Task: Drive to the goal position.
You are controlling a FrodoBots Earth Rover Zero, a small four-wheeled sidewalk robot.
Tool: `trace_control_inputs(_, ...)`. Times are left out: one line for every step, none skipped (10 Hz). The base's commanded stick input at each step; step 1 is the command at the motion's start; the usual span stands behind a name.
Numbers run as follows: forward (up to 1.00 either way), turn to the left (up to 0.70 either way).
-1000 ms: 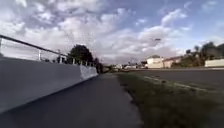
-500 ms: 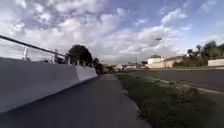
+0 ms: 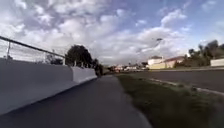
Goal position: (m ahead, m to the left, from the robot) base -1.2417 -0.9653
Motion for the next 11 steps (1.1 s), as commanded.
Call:
trace_control_inputs(1.00, 0.00)
trace_control_inputs(1.00, 0.00)
trace_control_inputs(1.00, 0.00)
trace_control_inputs(1.00, 0.00)
trace_control_inputs(1.00, 0.00)
trace_control_inputs(1.00, 0.00)
trace_control_inputs(1.00, 0.00)
trace_control_inputs(1.00, 0.00)
trace_control_inputs(1.00, 0.00)
trace_control_inputs(1.00, 0.00)
trace_control_inputs(1.00, 0.00)
